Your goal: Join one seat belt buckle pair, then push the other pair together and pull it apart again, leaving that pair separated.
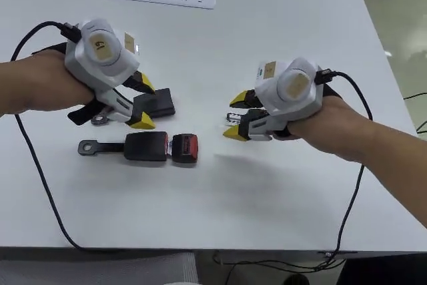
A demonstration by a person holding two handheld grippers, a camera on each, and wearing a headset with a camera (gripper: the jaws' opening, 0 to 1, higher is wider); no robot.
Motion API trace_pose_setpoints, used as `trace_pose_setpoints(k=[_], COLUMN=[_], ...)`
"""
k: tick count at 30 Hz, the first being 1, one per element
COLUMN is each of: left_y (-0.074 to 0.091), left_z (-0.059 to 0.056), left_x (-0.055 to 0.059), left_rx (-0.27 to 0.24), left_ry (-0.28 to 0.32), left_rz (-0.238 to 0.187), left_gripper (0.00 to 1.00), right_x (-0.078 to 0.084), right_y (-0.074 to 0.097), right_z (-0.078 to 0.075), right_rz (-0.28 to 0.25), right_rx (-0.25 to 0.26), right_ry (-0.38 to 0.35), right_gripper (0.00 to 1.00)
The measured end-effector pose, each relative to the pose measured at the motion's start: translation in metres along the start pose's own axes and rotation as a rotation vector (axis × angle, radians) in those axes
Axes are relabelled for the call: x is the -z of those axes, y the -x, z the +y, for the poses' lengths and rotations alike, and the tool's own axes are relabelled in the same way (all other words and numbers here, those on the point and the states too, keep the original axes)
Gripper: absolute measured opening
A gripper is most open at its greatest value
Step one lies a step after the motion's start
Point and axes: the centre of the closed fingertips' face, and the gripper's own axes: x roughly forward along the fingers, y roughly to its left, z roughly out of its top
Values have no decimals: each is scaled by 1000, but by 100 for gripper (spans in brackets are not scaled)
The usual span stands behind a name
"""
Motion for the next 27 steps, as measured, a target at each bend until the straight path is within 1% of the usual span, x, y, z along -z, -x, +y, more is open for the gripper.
trace_pose_setpoints(k=[1, 2, 4, 5, 6, 7, 8, 11, 13, 16, 18, 21, 23, 25, 27], left_y=[-1, -1, -1, -1, -2, -2, -3, -3, -5, -11, -17, -18, -20, -21, -22], left_z=[5, 13, 19, 20, 20, 21, 25, 25, 23, 21, 21, 19, 20, 20, 19], left_x=[0, 1, -1, -1, 0, 1, 6, 7, 7, 11, 16, 17, 21, 21, 20], left_rx=[-15, -28, -32, -27, -22, -23, -24, -16, -9, 6, 15, 26, 29, 37, 45], left_ry=[-6, -10, 24, 26, 23, 21, 17, 17, 18, 16, 9, 15, 2, 9, -1], left_rz=[-4, -15, -18, -17, -9, -2, 21, 31, 34, 55, 67, 74, 85, 84, 84], left_gripper=[42, 41, 42, 42, 42, 43, 44, 44, 44, 42, 42, 42, 41, 40, 39], right_x=[4, 10, 17, 18, 23, 23, 27, 39, 43, 52, 58, 65, 70, 78, 80], right_y=[1, 3, 7, 8, 10, 10, 10, 8, 9, 6, 6, 5, 2, -2, -5], right_z=[-3, -6, -11, -11, -12, -13, -15, -24, -26, -31, -31, -25, -26, -28, -30], right_rz=[4, 16, 26, 27, 42, 44, 49, 72, 78, 90, 101, 112, 121, 132, 136], right_rx=[6, 10, 12, 11, 11, 11, 10, 17, 23, 19, 4, -44, -45, -51, -51], right_ry=[2, 13, 4, 3, 15, 16, 18, 26, 32, 19, 14, 5, 9, 7, 4], right_gripper=[32, 33, 34, 34, 34, 34, 34, 35, 35, 36, 36, 36, 36, 35, 35])
